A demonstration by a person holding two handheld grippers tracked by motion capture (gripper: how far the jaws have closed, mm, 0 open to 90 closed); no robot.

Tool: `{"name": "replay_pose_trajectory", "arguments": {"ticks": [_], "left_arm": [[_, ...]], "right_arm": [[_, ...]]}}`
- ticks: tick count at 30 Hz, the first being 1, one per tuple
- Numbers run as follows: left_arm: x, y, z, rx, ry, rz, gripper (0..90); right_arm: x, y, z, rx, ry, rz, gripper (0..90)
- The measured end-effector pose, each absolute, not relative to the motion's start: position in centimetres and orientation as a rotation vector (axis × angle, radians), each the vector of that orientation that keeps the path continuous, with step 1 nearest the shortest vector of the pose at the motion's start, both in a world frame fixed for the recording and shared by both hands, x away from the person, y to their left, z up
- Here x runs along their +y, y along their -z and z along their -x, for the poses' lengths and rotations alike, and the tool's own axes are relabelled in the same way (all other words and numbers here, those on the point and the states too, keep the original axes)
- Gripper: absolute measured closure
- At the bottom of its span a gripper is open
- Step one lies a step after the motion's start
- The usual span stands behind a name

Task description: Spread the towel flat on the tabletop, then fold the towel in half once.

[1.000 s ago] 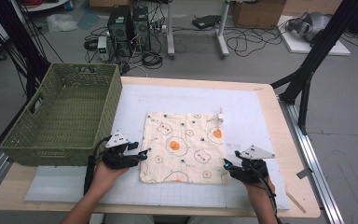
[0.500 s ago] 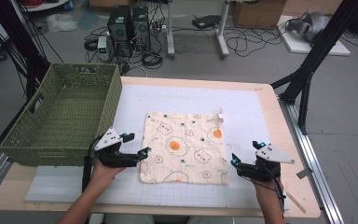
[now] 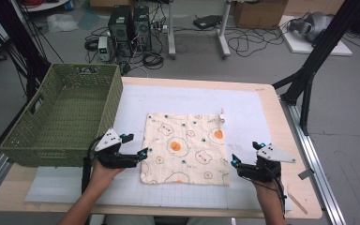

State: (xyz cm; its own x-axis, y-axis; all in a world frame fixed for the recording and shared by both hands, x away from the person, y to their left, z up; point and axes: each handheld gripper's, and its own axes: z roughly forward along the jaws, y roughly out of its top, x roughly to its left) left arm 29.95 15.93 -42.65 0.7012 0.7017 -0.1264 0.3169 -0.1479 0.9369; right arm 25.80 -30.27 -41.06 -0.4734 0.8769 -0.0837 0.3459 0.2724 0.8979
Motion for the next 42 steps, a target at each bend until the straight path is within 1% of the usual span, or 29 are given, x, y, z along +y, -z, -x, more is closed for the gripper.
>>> {"name": "replay_pose_trajectory", "arguments": {"ticks": [13, 18, 23, 29, 31, 32, 36, 38, 42], "left_arm": [[15.7, 42.8, -30.5, 0.848, -0.392, -1.736, 17.7], [15.6, 42.7, -30.7, 0.861, -0.380, -1.760, 17.8], [15.4, 42.0, -32.0, 0.904, -0.368, -1.723, 17.8], [14.9, 41.1, -34.1, 0.943, -0.385, -1.715, 18.1], [14.7, 40.6, -34.7, 0.946, -0.381, -1.707, 18.8], [14.5, 40.4, -35.1, 0.949, -0.391, -1.711, 20.4], [14.0, 39.9, -36.4, 0.964, -0.418, -1.721, 21.4], [13.8, 39.9, -37.1, 0.975, -0.416, -1.719, 24.2], [13.2, 40.1, -38.6, 1.007, -0.425, -1.742, 24.6]], "right_arm": [[-30.3, 41.3, -25.9, 1.964, -1.157, -1.114, 11.7], [-30.3, 41.4, -26.2, 1.973, -1.170, -1.119, 11.6], [-30.4, 41.5, -26.0, 1.990, -1.167, -1.117, 11.6], [-30.4, 41.5, -26.2, 1.994, -1.181, -1.116, 11.6], [-30.4, 41.4, -26.2, 1.996, -1.180, -1.117, 11.6], [-30.4, 41.4, -26.2, 1.996, -1.187, -1.118, 11.6], [-30.5, 41.4, -26.3, 1.995, -1.187, -1.116, 11.6], [-30.4, 41.4, -26.3, 2.003, -1.194, -1.117, 11.7], [-30.4, 41.5, -26.4, 2.008, -1.196, -1.116, 11.7]]}}
